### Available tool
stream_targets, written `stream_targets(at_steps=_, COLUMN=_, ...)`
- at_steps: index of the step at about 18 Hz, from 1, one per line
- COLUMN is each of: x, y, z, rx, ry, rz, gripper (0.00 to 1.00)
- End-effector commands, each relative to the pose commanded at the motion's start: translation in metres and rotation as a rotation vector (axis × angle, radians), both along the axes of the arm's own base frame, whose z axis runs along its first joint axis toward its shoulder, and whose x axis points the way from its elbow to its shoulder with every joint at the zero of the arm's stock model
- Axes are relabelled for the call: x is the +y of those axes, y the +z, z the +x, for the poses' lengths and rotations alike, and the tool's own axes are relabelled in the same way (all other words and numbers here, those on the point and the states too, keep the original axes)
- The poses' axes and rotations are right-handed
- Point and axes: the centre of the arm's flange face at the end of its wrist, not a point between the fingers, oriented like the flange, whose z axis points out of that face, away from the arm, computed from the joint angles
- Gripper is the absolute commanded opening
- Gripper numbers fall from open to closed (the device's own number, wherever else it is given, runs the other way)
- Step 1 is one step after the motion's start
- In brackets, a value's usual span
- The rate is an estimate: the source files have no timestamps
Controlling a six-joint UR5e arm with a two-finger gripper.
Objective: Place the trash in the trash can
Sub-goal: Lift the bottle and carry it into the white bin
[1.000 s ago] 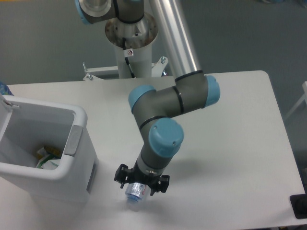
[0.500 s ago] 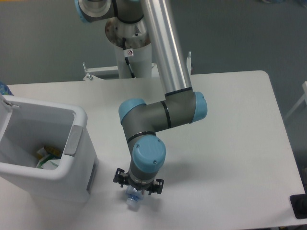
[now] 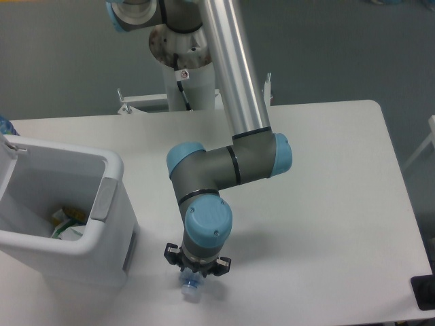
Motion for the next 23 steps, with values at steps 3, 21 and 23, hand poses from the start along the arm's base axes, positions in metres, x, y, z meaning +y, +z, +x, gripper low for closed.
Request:
stream_targets(at_steps=3, x=-0.001, y=0.035, z=-0.019, rx=0.033, ry=0.021, rz=0.055, gripper=0.21)
stream_targets(at_steps=21, x=-0.066, y=0.362, z=0.008, rx=-0.175, ry=0.003, rz=0.832, gripper=0.21)
stream_targets(at_steps=23, x=-0.070, y=0.391, z=0.022, rx=-0.194, ry=-0.021, rz=0.892, gripper=0.21)
